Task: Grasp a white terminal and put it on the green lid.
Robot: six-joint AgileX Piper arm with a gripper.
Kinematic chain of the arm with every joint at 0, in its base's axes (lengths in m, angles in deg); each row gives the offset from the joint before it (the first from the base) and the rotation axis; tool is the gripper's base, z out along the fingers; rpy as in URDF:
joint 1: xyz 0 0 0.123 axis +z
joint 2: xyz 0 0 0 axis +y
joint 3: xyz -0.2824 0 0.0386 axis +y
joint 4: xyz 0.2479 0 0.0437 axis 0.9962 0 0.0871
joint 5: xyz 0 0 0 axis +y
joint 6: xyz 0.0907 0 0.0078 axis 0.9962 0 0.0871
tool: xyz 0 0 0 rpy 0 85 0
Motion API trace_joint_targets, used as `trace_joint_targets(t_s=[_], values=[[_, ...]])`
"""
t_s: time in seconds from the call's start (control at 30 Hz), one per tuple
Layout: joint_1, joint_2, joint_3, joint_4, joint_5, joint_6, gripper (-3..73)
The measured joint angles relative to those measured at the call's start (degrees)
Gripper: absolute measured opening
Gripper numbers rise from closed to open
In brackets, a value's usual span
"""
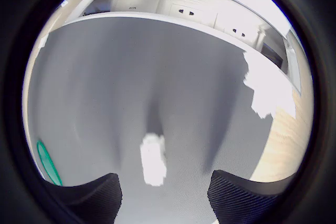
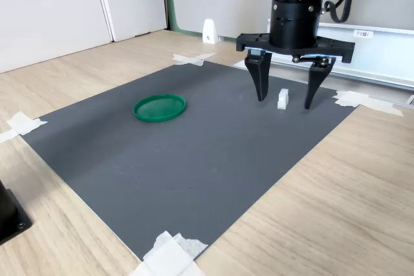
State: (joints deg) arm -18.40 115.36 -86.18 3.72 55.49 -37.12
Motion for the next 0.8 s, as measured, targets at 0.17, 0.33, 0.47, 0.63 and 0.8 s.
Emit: trace_joint_targets(t_s=[0.17, 0.33, 0.47, 0.63, 0.8], values=[[1.5, 1.2, -1.2, 1.7, 0.0, -0.1, 70.3], [2.8, 2.5, -1.4, 2.1, 0.7, -0.2, 70.3], [2.9, 2.5, -1.6, 2.1, 0.8, -0.1, 70.3], [2.9, 2.5, -1.6, 1.1, 0.8, 0.0, 70.3], [2.9, 2.5, -1.6, -0.2, 0.8, 0.7, 67.5]])
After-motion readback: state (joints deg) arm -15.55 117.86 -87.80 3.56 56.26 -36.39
